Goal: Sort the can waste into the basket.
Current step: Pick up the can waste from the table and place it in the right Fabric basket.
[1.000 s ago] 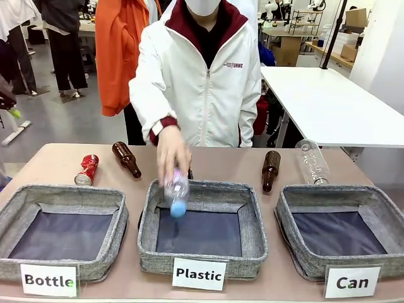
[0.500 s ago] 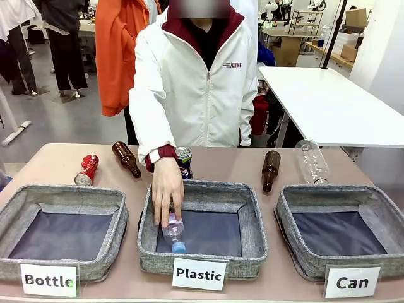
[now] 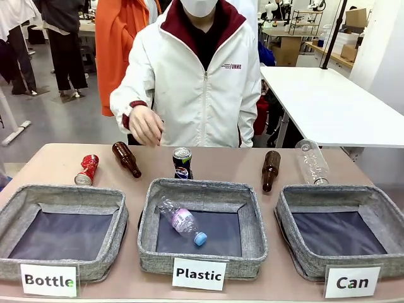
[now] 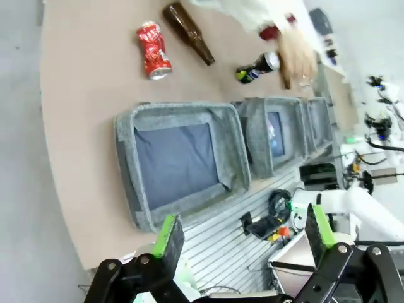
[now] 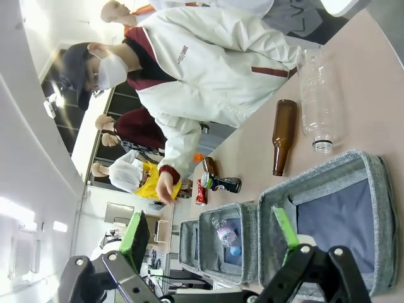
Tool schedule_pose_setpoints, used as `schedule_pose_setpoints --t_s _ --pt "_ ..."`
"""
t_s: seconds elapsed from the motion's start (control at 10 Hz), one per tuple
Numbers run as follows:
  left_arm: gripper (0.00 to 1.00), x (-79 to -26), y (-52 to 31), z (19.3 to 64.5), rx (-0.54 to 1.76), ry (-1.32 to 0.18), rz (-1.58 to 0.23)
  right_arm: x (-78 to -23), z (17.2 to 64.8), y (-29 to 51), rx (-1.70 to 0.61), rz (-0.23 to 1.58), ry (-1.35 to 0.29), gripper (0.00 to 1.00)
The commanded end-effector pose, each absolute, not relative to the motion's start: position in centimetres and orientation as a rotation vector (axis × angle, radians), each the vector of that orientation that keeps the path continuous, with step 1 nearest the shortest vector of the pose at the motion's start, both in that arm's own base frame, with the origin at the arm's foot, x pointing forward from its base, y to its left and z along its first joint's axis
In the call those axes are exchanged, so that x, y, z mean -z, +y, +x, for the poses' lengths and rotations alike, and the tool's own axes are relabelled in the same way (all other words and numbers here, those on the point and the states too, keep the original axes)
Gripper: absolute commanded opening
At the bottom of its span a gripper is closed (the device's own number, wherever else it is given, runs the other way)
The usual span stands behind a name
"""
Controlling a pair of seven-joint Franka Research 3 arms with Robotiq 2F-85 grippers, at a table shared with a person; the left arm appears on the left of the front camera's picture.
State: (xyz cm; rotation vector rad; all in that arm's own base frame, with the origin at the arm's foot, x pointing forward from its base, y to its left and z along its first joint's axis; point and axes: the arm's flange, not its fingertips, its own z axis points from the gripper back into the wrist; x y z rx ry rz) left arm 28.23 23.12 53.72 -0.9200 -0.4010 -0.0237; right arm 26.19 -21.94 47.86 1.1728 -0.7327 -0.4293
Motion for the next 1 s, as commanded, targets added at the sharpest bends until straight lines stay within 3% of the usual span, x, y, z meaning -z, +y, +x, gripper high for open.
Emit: schedule_pose_setpoints --t_s 0.0,0.2,0.5,0.7,0.9 --pt "1.00 -53.3 23.2 29.8 0.043 -0.396 -0.970 -47.9 26.5 -22.1 0.407 1.176 -0.765 1.00" --pt "1.00 -53.6 19.9 32.5 0.050 -0.364 -0.911 -47.9 26.5 -22.1 0.407 1.176 -0.765 1.00" --pt "1.00 -52.7 12.5 39.8 -0.033 -0.238 -0.629 -47.9 26.5 -22.1 0.407 1.176 -0.765 1.00" --pt "1.00 -49.9 8.0 44.7 -0.072 -0.178 -0.428 -47.9 26.5 -22.1 0.407 1.176 -0.765 1.00" --pt "1.00 -46.5 5.5 48.8 -0.021 -0.153 -0.350 -47.9 26.5 -22.1 0.407 1.176 -0.765 1.00"
